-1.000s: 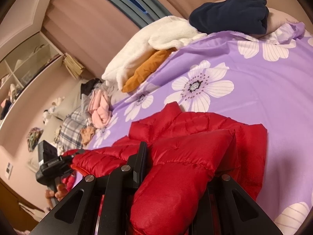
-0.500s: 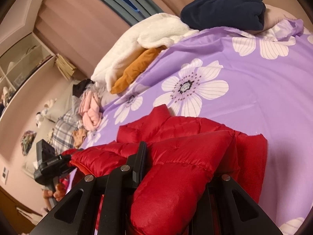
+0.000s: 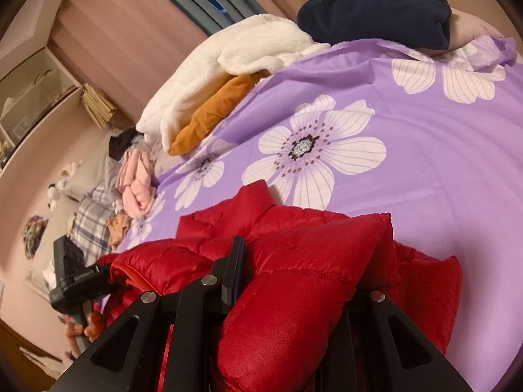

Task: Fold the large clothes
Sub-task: 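Lower the hem onto the jacket and open both grippers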

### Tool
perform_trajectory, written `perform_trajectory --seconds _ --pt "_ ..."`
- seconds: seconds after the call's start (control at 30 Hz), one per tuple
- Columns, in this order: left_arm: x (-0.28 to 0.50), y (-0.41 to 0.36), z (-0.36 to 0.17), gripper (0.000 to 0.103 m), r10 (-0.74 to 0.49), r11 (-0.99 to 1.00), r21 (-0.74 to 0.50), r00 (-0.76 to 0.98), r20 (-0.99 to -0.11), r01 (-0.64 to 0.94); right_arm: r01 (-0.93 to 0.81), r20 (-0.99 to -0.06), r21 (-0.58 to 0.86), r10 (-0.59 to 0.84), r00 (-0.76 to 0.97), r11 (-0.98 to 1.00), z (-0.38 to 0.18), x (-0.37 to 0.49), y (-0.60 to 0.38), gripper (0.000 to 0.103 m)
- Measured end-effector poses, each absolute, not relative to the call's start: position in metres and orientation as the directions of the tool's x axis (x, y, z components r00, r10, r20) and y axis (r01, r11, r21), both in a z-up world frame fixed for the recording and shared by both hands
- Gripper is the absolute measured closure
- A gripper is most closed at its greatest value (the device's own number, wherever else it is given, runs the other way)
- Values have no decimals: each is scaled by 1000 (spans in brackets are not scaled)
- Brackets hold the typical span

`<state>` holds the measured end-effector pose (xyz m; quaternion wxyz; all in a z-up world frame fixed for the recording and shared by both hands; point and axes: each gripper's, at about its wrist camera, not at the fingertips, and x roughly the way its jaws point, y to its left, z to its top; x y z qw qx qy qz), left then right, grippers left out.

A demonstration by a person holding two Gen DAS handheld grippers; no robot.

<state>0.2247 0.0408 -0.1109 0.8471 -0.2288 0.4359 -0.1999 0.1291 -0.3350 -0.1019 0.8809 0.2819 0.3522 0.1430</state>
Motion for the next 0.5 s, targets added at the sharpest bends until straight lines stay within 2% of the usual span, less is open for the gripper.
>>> perform_trajectory --seconds 0.5 --pt "233 36 -120 83 -492 845 -523 539 -683 109 -19 -548 647 482 684 762 -111 140 -343 79"
